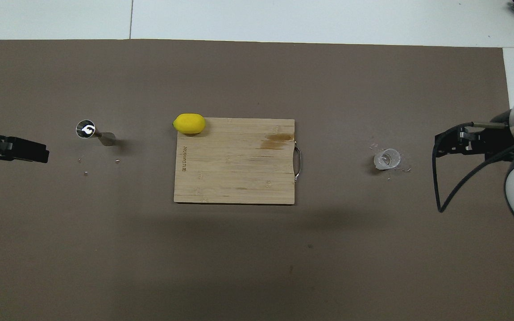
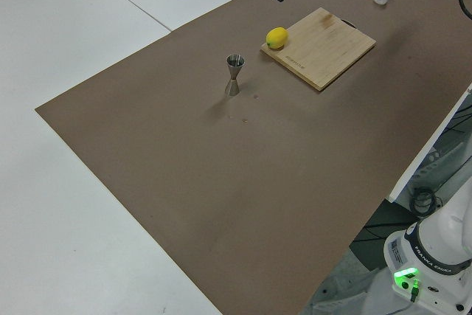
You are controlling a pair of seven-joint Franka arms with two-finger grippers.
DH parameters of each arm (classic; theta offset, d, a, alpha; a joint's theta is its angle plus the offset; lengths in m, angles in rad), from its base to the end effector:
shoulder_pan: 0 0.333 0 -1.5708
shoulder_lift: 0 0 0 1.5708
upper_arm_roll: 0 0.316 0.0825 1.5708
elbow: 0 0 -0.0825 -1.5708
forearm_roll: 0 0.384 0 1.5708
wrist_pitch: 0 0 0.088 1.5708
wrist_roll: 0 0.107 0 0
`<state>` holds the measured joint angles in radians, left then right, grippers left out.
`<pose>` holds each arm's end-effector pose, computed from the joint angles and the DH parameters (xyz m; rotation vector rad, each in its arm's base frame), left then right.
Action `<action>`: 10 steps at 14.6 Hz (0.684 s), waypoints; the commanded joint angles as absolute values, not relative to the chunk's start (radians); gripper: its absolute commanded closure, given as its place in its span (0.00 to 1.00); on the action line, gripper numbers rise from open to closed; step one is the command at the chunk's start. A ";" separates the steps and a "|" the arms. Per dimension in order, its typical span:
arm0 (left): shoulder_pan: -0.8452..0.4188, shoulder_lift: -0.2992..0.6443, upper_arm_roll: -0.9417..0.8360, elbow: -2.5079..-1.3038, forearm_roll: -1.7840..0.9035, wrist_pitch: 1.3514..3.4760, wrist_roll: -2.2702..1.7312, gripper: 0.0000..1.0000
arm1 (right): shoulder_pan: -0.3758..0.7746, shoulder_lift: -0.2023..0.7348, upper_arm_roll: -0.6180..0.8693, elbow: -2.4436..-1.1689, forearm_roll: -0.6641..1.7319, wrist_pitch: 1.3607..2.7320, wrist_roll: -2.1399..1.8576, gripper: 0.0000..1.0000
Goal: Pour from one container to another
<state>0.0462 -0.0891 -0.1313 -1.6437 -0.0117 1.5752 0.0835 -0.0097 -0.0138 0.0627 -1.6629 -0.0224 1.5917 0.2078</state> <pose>0.5248 -0.0493 0.6382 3.1303 -0.2640 0.0312 0.5485 0.0270 0.5905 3.1008 -0.2388 -0.0839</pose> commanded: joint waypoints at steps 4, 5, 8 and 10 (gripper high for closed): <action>0.047 -0.097 -0.127 -1.646 -0.009 1.559 0.074 0.00 | -0.021 -0.034 0.069 -1.686 -0.021 1.603 0.209 0.00; 0.048 -0.098 -0.126 -1.649 -0.009 1.554 0.077 0.00 | -0.021 -0.034 0.069 -1.686 -0.021 1.605 0.209 0.00; 0.040 -0.100 -0.126 -1.661 -0.009 1.560 0.080 0.00 | -0.021 -0.034 0.069 -1.686 -0.021 1.605 0.210 0.00; 0.029 -0.100 -0.127 -1.669 -0.009 1.575 0.075 0.00 | -0.021 -0.034 0.069 -1.686 -0.021 1.605 0.209 0.00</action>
<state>0.0451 -0.0890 -0.1315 -1.6505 -0.0118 1.5675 0.0821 -0.0097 -0.0138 0.0627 -1.6629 -0.0224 1.5917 0.2077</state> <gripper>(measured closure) 0.000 0.000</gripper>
